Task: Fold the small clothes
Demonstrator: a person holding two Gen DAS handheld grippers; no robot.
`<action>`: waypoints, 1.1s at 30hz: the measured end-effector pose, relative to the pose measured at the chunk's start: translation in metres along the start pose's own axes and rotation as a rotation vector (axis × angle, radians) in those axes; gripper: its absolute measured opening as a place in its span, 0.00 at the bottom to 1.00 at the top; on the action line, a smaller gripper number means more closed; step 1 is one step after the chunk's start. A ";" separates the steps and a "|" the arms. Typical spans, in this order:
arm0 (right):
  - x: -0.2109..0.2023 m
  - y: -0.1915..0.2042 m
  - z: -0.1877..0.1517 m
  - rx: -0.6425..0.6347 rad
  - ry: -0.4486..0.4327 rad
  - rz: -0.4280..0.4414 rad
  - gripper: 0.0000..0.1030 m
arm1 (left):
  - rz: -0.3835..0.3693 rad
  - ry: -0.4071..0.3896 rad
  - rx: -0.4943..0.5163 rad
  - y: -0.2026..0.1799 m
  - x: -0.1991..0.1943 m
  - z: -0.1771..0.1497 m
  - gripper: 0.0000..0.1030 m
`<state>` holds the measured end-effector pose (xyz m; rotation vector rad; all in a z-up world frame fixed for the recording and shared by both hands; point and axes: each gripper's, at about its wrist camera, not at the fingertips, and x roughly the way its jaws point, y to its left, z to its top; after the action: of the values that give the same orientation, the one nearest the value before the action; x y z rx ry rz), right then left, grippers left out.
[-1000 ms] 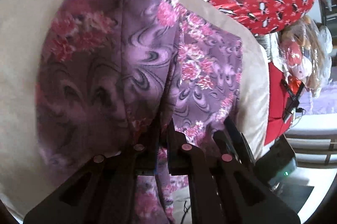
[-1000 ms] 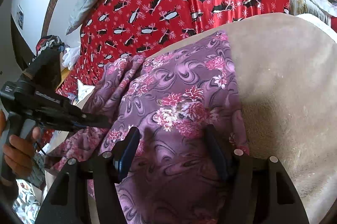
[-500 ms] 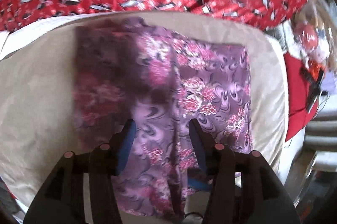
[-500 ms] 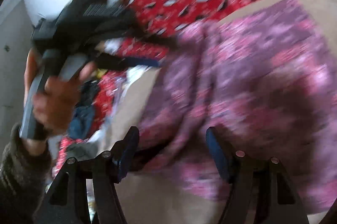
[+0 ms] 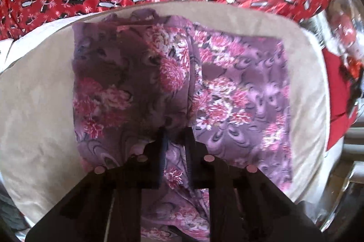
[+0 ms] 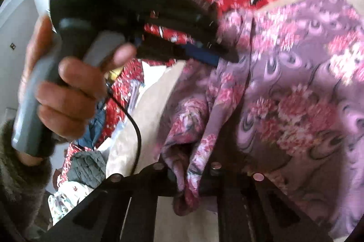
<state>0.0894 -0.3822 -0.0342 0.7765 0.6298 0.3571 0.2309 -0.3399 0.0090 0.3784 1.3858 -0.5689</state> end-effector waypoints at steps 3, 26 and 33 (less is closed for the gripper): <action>-0.024 0.007 0.008 -0.029 -0.055 -0.003 0.07 | -0.083 -0.016 -0.033 -0.003 -0.015 -0.003 0.12; -0.162 -0.079 0.018 0.188 -0.329 -0.191 0.45 | -0.251 -0.287 -0.267 0.053 -0.041 -0.041 0.32; -0.070 -0.086 0.092 0.148 -0.087 -0.275 0.46 | -0.356 -0.247 -0.327 0.084 -0.015 -0.055 0.36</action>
<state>0.1017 -0.5252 -0.0206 0.8299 0.6765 0.0249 0.2344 -0.2387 0.0084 -0.2026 1.2842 -0.6410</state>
